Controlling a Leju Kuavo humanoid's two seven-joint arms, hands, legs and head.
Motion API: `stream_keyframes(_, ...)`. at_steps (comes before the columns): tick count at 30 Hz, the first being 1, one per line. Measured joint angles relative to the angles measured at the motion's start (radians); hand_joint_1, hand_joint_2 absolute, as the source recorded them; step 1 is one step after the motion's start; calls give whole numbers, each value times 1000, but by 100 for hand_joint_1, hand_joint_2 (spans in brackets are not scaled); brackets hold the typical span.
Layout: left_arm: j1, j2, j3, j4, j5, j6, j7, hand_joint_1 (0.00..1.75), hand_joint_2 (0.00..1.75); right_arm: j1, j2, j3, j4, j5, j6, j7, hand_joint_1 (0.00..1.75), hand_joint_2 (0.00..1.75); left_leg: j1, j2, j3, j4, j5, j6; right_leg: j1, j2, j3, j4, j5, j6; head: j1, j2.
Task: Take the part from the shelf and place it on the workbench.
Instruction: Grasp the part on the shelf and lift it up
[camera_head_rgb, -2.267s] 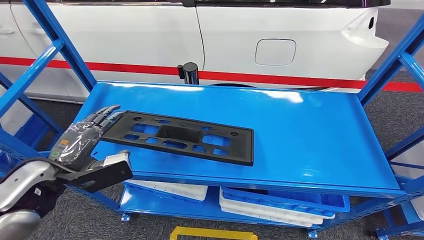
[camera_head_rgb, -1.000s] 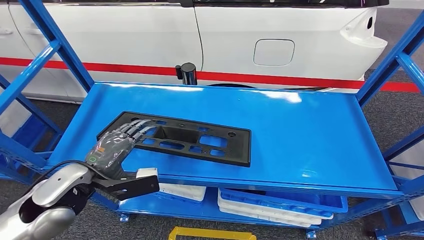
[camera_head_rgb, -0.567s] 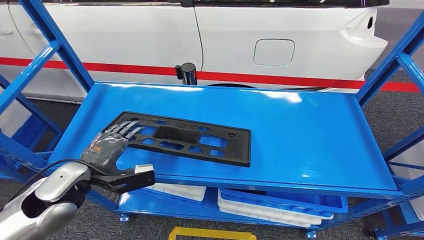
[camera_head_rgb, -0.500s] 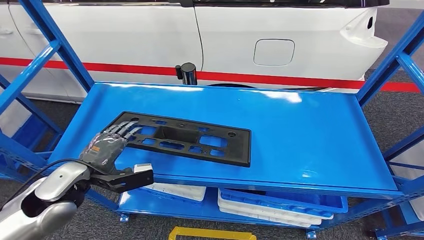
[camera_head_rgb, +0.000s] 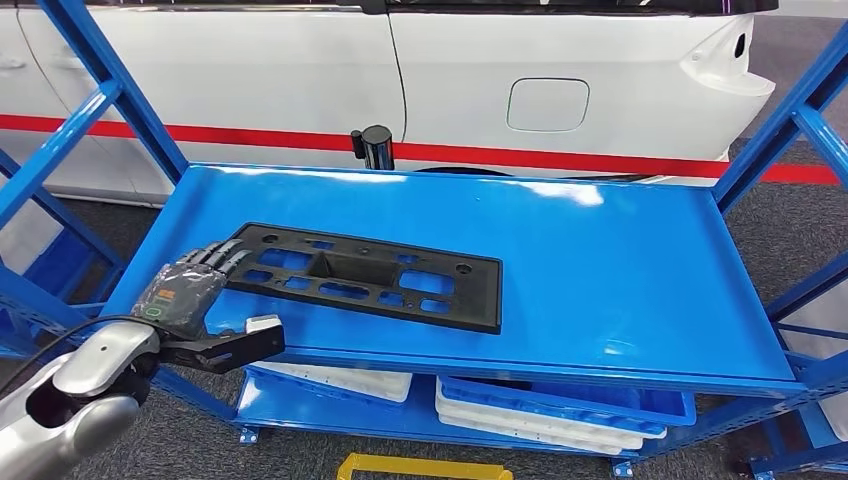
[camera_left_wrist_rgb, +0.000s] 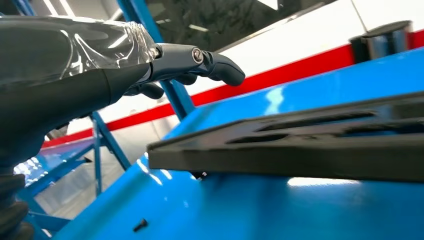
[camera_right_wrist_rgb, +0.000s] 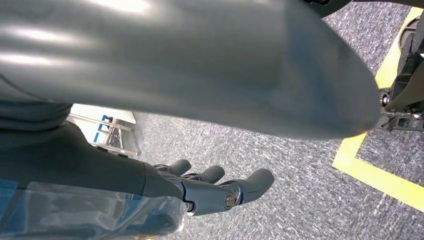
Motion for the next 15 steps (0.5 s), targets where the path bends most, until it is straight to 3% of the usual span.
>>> stream_keyframes(15, 27, 15, 24, 39, -63, 74, -15, 0, 175, 0, 3, 0, 0, -1, 0, 0, 0, 0, 0, 0, 0, 0, 0, 0, 0, 0, 0, 0, 0, 0, 0, 0)
